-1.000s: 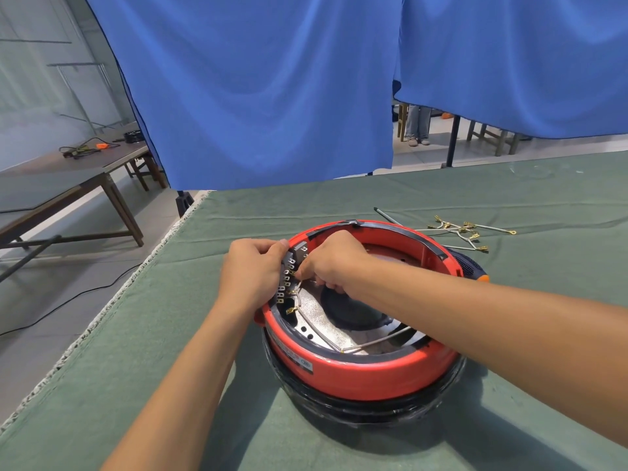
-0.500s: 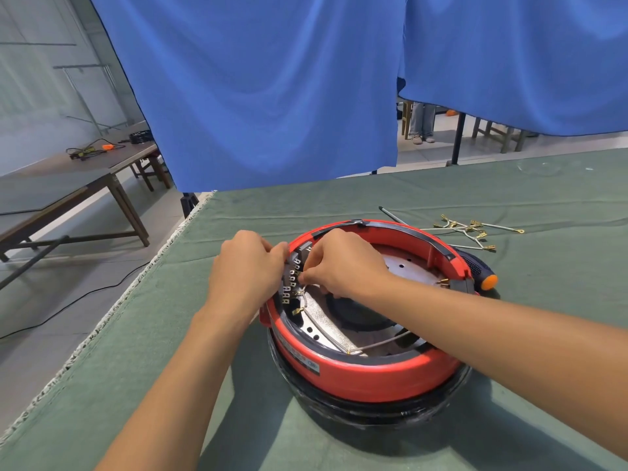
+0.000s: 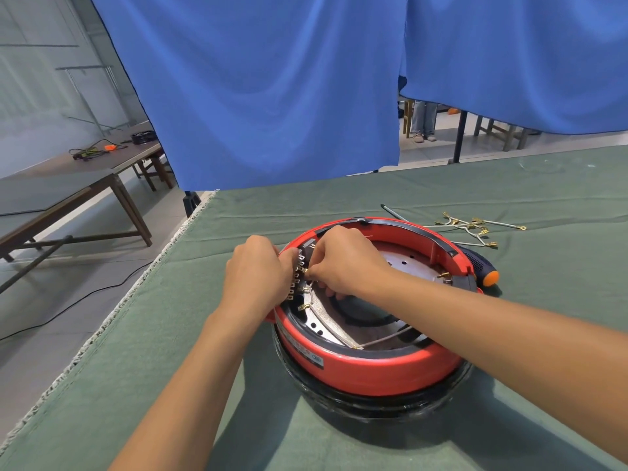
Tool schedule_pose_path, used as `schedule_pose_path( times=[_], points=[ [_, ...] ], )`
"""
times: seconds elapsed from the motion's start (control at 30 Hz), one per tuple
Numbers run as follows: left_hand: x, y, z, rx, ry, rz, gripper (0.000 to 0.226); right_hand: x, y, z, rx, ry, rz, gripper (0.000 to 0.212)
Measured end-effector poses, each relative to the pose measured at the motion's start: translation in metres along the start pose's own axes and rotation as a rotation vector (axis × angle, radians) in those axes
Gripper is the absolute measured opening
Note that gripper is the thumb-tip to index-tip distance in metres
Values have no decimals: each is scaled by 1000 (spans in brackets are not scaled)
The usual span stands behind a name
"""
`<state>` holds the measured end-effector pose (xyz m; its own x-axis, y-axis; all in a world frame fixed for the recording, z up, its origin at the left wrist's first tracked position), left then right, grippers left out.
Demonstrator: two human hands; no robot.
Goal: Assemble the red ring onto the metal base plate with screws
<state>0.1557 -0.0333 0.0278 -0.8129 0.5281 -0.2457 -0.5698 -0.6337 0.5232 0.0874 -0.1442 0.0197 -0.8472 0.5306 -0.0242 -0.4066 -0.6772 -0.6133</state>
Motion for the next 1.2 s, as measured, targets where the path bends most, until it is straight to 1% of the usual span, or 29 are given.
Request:
schedule_pose_path(
  times=[0.1,0.23,0.37,0.53,0.63,0.7,0.8,0.97,1.13,1.2],
  points=[
    [1,2,0,35,22,-24,39,-2,3,-1,-37,-23,-29,14],
    [2,6,0,-7,92,-88,38,-2,5,-1,-77,-43,-52,14],
    [1,5,0,60,96,-76,38,-2,5,-1,-80,-57,-61,14],
    [2,7,-4,13,86,-66,44,0,4,0,-81,-63,-68,15],
    [1,6,-4,20,74,-53,44,1,4,0,-76,-66,-66,16],
    [1,5,-4,47,64,-37,45,1,5,0,-87,-72,-74,20],
    [0,3,-4,63,66,-36,45,1,5,1,-136,-109,-114,24],
    [0,4,-5,-16,99,-67,42,2,2,1,-231,-178,-170,17],
    [-1,4,-6,-31,116,-56,41,1,-1,-3,-365,-168,-259,15],
    [-1,4,-6,-43,122,-63,39,0,-4,-5,-378,-156,-282,13]
  ],
)
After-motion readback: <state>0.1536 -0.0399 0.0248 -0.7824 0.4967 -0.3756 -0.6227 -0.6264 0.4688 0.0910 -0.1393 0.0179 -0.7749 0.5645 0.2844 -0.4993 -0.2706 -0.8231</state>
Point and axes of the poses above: each hand's wrist, its own x-axis away from the middle knuckle, its own z-axis out of the back of the hand, y = z × x, the point moved 3 cm from there along -x, towards the middle knuckle, and after that the axes turned 3 degrees about -z, right-handed, at the moved point
